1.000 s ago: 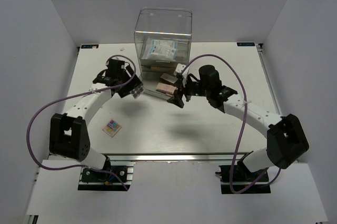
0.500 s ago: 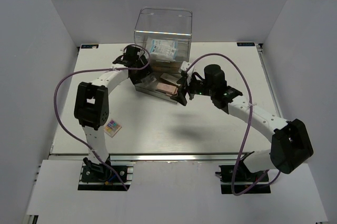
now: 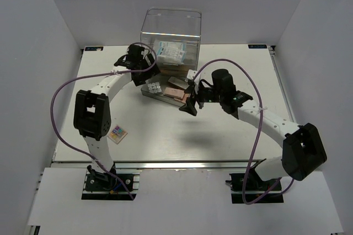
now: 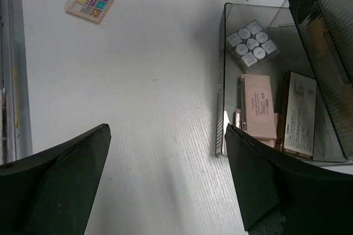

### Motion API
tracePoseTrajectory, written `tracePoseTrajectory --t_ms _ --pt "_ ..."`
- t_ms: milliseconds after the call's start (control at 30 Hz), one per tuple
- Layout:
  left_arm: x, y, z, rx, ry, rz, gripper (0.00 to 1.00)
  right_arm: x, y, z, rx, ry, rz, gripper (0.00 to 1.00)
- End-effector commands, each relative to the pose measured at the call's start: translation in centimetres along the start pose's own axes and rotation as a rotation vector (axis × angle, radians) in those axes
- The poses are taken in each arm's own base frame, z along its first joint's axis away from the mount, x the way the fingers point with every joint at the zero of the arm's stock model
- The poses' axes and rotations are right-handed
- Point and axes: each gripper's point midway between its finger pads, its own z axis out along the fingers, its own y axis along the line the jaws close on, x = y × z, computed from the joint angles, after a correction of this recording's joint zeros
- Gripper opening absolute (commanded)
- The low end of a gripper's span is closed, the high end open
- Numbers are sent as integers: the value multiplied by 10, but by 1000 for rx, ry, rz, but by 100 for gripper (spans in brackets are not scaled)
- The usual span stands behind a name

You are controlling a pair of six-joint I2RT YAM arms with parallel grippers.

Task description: Organize the makeup

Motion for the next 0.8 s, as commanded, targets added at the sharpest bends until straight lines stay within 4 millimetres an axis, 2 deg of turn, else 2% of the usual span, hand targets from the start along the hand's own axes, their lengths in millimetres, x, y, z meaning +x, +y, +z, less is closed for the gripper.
tracePoseTrajectory --t_ms 0,167,200,267,300,333,367,400,433,467,567,600,767 --pt "-20 -18 -46 61 -81 34 98 -14 -1 -1 -24 -26 -37 90" --pt "-7 -5 -66 49 -83 39 98 -14 1 -1 -34 -22 -41 89" --pt "-12 0 -77 28 -115 39 98 -14 1 -1 -33 -22 -44 89" --pt "-4 18 -84 -29 -125 37 98 -15 0 -2 -32 -22 -59 89" --pt "-4 23 -101 -37 -152 26 98 -13 0 -2 -32 -18 -64 89" --pt "-2 34 -107 -60 -165 15 98 -14 0 -3 -30 -18 -73 89" --pt "16 57 -105 -110 -143 4 98 -12 0 -3 -31 -14 -90 89" --pt "24 67 -108 -125 -141 -26 98 -8 2 -3 -40 -8 -96 89" --pt "24 80 -122 -130 -168 -72 98 -5 3 -2 -47 0 -97 89" --pt "52 100 -116 -146 -101 -111 98 -2 3 -1 -51 6 -94 89" --pt "73 127 -128 -141 -77 -217 98 5 5 2 -59 18 -81 89" --pt "92 143 -128 -180 -44 -254 98 8 6 3 -63 24 -75 89" --pt "122 183 -153 -351 -53 -310 98 14 7 8 -68 35 -51 89"
